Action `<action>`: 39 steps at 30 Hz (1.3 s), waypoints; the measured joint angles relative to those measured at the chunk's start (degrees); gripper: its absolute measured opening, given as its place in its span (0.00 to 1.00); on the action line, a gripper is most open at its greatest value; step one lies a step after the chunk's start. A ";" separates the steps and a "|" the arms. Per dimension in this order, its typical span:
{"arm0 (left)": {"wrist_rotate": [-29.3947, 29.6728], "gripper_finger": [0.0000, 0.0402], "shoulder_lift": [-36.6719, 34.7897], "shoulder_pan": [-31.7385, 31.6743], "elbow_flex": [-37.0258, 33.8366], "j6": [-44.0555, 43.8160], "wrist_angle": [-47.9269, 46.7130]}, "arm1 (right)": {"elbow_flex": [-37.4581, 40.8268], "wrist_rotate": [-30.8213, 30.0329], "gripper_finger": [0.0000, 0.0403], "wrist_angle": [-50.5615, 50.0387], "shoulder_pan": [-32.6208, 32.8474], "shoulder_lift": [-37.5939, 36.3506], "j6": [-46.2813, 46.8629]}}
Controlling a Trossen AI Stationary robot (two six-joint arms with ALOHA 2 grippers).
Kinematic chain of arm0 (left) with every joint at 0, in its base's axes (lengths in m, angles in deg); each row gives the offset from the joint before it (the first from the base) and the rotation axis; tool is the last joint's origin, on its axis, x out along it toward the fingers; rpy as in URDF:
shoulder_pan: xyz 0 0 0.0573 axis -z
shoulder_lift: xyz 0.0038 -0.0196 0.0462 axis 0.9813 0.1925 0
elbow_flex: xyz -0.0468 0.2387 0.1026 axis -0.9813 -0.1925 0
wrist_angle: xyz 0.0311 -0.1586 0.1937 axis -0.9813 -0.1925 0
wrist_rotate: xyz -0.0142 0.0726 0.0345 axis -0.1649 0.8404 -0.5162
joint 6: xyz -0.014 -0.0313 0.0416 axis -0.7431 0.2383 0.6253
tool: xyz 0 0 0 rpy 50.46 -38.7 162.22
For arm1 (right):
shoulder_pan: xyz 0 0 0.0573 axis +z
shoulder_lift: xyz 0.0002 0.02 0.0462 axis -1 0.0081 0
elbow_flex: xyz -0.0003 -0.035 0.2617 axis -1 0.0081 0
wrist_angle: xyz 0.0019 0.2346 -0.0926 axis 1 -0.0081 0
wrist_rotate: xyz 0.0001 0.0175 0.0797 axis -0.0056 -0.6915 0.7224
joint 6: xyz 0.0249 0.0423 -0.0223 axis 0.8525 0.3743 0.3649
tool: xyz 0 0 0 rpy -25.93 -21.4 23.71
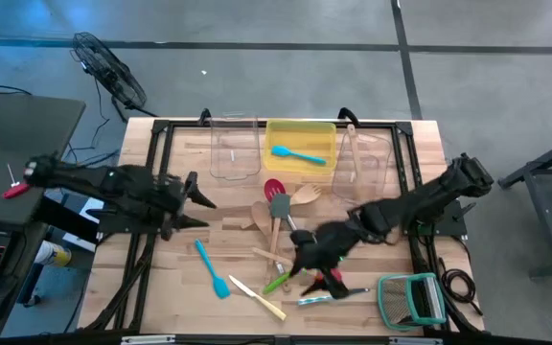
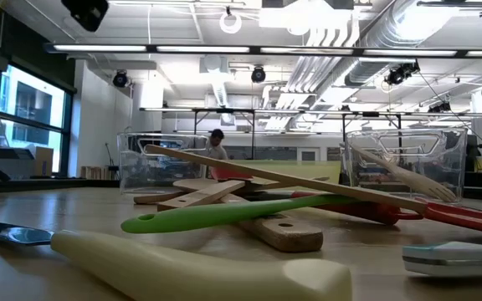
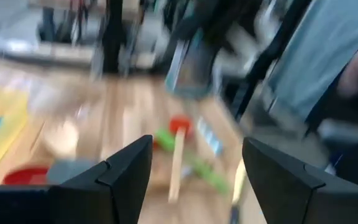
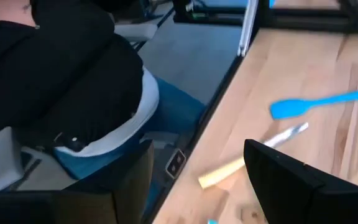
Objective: Pick & Place Kitchen Items
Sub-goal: Put the yellow table knife into the left transparent bin
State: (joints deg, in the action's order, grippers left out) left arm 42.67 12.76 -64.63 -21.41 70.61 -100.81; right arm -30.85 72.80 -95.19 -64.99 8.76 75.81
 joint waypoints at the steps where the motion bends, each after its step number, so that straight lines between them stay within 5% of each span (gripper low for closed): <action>1: 1.66 0.61 3.47 1.62 3.04 0.07 -3.70 | 0.00 -1.57 0.60 0.27 1.16 0.00 -0.30; 7: 6.88 0.61 24.36 12.20 17.76 1.20 -17.10 | 0.00 -8.43 0.60 1.16 6.44 0.00 -2.05; 12: 10.01 0.61 39.81 20.58 26.16 5.76 -17.61 | 0.00 -8.82 0.60 1.08 10.11 0.00 -1.71; 19: 23.38 0.61 57.46 25.69 38.30 7.19 -16.93 | 0.00 -8.80 0.60 1.87 15.70 0.00 -0.31; 31: 16.33 0.61 77.72 23.87 60.15 4.66 -25.56 | 0.00 -15.46 0.60 3.48 25.63 0.00 9.74; 39: 9.08 0.61 82.01 22.68 62.99 4.93 -28.35 | 0.00 -22.36 0.60 5.68 31.02 0.00 10.72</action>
State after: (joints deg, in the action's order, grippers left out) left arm 51.75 94.77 -41.96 41.58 75.55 -129.15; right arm -30.85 50.44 -89.52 -33.97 8.76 86.53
